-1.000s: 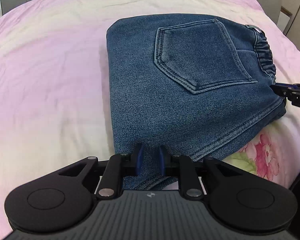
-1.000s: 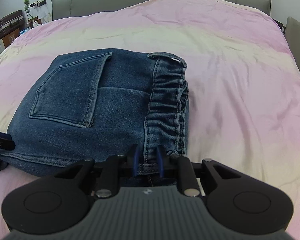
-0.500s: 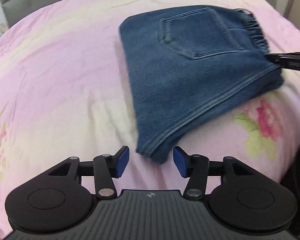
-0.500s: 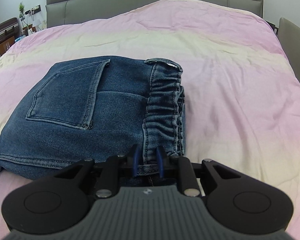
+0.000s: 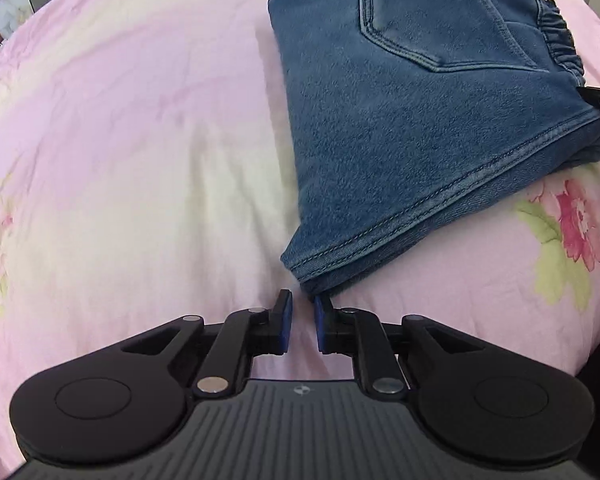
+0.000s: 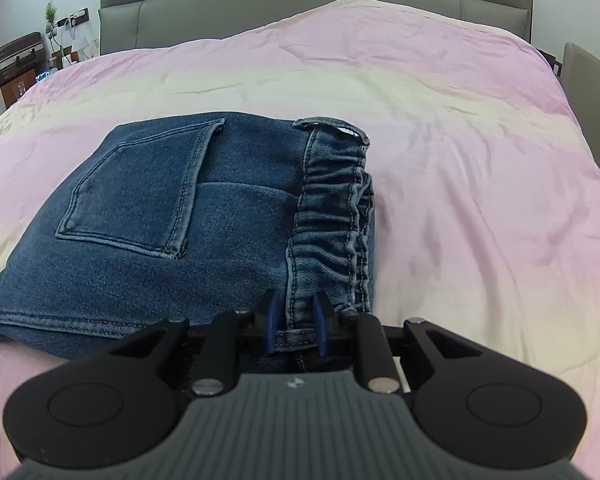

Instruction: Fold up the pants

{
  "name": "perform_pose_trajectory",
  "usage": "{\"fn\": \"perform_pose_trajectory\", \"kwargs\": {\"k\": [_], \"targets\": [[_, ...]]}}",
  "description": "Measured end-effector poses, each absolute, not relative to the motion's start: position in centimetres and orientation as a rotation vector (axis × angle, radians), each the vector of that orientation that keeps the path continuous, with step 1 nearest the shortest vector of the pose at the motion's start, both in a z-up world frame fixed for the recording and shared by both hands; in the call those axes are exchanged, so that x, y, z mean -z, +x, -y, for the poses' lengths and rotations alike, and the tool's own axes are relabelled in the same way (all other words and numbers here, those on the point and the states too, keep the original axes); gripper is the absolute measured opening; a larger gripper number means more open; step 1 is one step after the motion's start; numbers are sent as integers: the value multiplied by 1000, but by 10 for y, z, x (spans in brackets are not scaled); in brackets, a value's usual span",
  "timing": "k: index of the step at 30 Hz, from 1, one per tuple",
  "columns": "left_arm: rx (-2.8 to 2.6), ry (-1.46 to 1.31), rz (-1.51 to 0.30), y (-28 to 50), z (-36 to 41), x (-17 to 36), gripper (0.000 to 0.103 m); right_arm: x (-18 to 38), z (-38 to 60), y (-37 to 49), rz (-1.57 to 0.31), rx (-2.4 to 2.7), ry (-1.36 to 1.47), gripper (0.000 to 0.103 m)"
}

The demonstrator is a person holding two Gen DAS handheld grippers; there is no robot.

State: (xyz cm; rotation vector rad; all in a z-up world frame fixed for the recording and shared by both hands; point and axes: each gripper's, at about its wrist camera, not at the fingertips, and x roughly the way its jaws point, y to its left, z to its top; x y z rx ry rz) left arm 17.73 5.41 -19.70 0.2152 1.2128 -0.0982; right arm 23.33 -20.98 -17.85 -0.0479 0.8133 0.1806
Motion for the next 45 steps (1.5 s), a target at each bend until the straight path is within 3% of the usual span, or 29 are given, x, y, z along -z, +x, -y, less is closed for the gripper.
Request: {"fn": "perform_pose_trajectory", "kwargs": {"k": [7, 11, 14, 15, 16, 19, 26, 39, 45], "targets": [[66, 184, -1190, 164, -67, 165, 3, 173, 200, 232, -811, -186, -148, 15], [103, 231, -1121, 156, -53, 143, 19, 160, 192, 226, -796, -182, -215, 17], [130, 229, -1070, 151, -46, 131, 35, 143, 193, 218, -780, -181, -230, 40], [139, 229, -1050, 153, -45, 129, 39, 137, 195, 215, -777, -183, -225, 54], [147, 229, -1036, 153, -44, 126, 41, 133, 199, 212, -777, -192, -211, 59], [163, 219, -1001, 162, -39, 119, 50, 121, 211, 202, -794, -198, -158, 61], [185, 75, -900, 184, -46, 111, 77, 109, 246, 197, -830, -186, 59, 85], [211, -479, -973, 269, -99, 171, 80, 166, 308, 254, -954, -203, 591, 87], [229, -591, -1017, 294, -109, 204, 80, 208, 324, 278, -999, -239, 786, 81]]}}
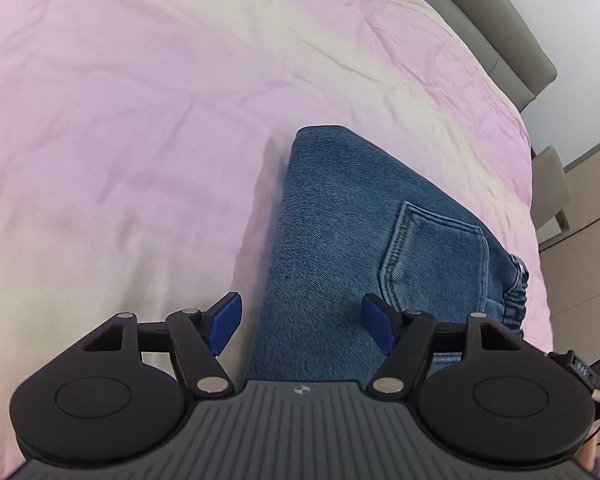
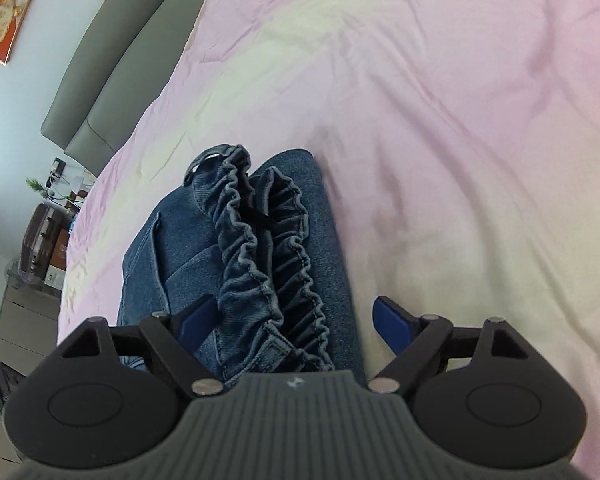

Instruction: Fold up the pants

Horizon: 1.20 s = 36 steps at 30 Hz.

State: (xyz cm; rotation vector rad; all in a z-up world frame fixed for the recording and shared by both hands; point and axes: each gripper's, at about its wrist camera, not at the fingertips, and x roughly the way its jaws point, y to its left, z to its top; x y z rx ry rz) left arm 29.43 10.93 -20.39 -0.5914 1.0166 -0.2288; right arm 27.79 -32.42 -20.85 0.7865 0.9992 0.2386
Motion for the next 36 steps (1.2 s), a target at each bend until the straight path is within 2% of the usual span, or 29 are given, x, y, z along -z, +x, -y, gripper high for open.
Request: {"fn": "perform_pose_trajectory", "kwargs": {"k": [7, 8, 10, 11, 16, 17, 20, 26, 30, 36], "targets": [[287, -660, -1029, 314, -110, 228, 79, 234, 326, 292, -1000, -313, 829, 79], [295, -658, -1029, 315, -110, 229, 75, 234, 325, 293, -998, -322, 821, 78], [308, -666, -1029, 317, -111, 230, 68, 235, 325, 295, -993, -348, 822, 67], [316, -673, -1026, 317, -111, 231, 61, 236, 326, 296, -995, -356, 833, 65], [307, -645, -1016, 314, -106, 225, 49, 231, 322, 297, -1004, -348, 810, 56], [303, -640, -1011, 313, -105, 222, 44, 228, 321, 297, -1006, -341, 801, 54], [290, -603, -988, 309, -100, 213, 36, 212, 311, 298, -1003, -321, 739, 47], [306, -581, -969, 305, -102, 185, 22, 178, 300, 302, -1015, -291, 695, 40], [301, -487, -973, 303, -103, 160, 21, 145, 284, 300, -1002, -315, 635, 36], [280, -453, -941, 293, -145, 118, 21, 108, 245, 299, -973, -377, 629, 36]]}}
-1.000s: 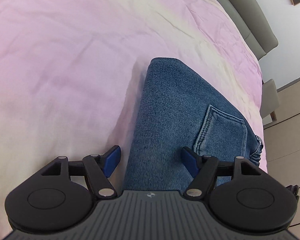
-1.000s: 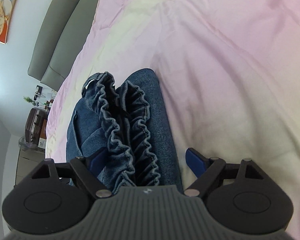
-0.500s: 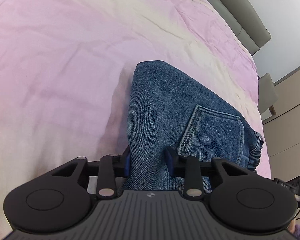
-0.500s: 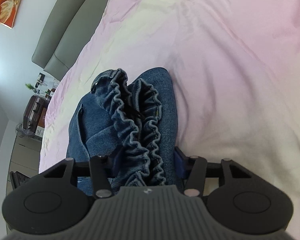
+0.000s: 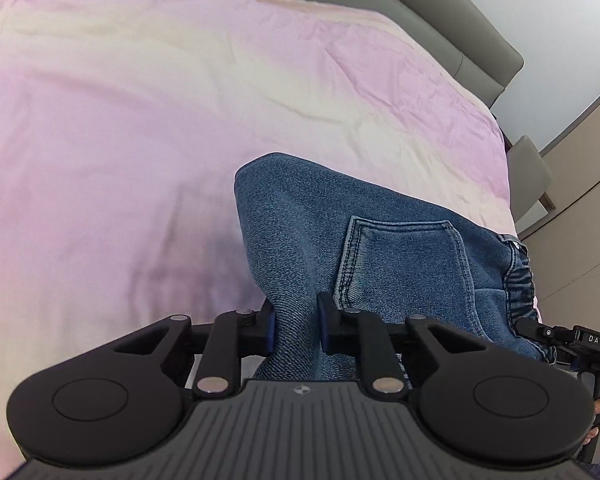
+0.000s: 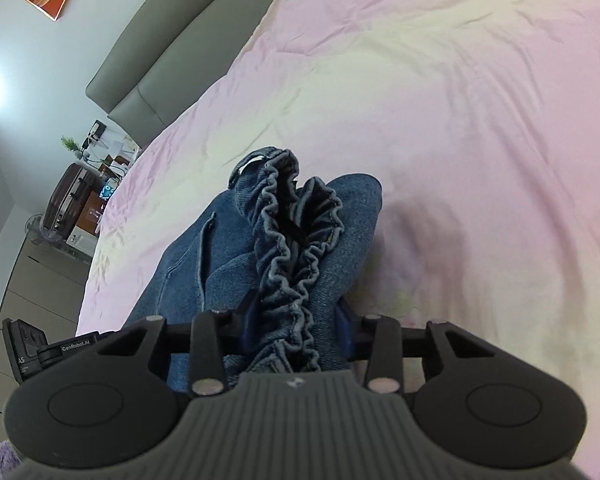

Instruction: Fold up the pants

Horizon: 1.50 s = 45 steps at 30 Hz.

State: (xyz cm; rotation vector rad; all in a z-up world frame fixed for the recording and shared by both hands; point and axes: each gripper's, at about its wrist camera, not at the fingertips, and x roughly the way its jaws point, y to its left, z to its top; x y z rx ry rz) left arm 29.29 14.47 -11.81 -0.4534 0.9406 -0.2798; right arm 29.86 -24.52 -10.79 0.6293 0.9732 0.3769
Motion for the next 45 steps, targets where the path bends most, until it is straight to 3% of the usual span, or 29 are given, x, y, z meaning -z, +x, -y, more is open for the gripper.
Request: {"fn": "perform_pose_trajectory", "kwargs": {"k": [7, 13, 27, 38, 45], "targets": [[201, -356, -894, 287, -215, 63, 21, 87, 167, 317, -957, -491, 646, 36], [119, -287, -876, 288, -272, 46, 21, 87, 91, 344, -965, -576, 654, 36], [50, -301, -948, 318, -366, 114, 21, 160, -24, 388, -1095, -600, 616, 35], [98, -266, -998, 316, -377, 176, 25, 210, -48, 384, -1186, -581, 482, 38], [33, -248, -1009, 318, -367, 173, 33, 213, -60, 388, -1192, -551, 449, 43]]}}
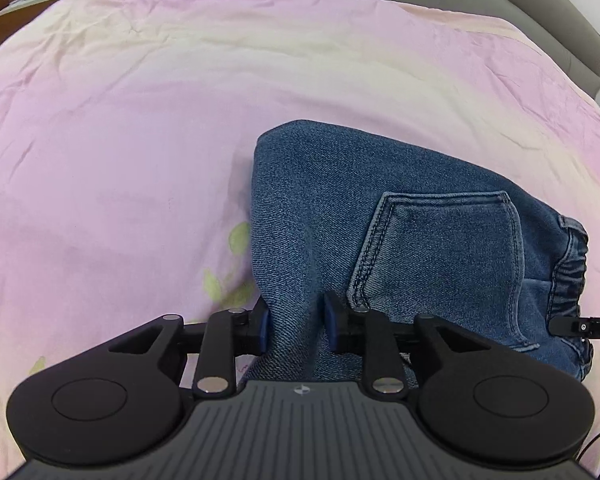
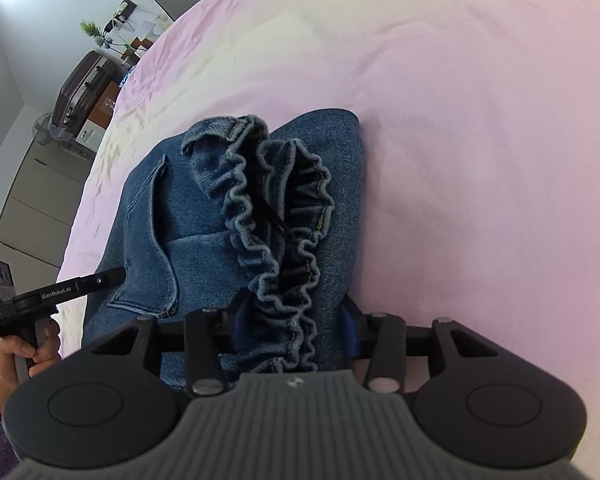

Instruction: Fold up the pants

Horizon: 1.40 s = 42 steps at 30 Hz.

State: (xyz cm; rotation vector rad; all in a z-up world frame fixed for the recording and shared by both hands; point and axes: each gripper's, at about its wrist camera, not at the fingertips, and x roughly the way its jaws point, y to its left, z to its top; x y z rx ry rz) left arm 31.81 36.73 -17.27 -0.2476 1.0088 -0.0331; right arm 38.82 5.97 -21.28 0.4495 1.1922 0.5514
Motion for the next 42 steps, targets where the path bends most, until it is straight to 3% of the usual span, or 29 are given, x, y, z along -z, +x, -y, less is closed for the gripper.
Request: {"fn": "perform_pose_trajectory", "kwargs": {"k": [5, 9, 15, 19, 29, 36, 39, 41, 42], "targets": [[-42, -81, -950, 292, -352, 147, 37, 183, -56, 379, -1150, -540, 387, 57], [-32, 64, -888, 258, -337, 124, 37, 141, -57, 353, -997, -572, 213, 57], [34, 114, -891, 227, -313, 119, 37, 110, -86, 302, -793, -674, -98, 48], [28, 126, -924, 223, -311, 138, 37, 120, -95, 292, -787, -689, -162, 36], [25, 85, -1020, 223, -315, 173, 33, 173, -98, 299, -867, -651, -124, 35], [-7, 99, -1031, 228, -313, 166, 33, 170, -105, 308, -908, -638, -131, 35], [-44, 112, -1027, 223, -307, 156, 33, 159, -104, 311, -934, -631, -116, 36], [-52, 119, -1014, 215, -303, 147, 33, 145, -103, 309, -933, -632, -99, 46], [-53, 121, -1006, 209, -300, 142, 33, 137, -102, 306, -925, -633, -99, 56]]}}
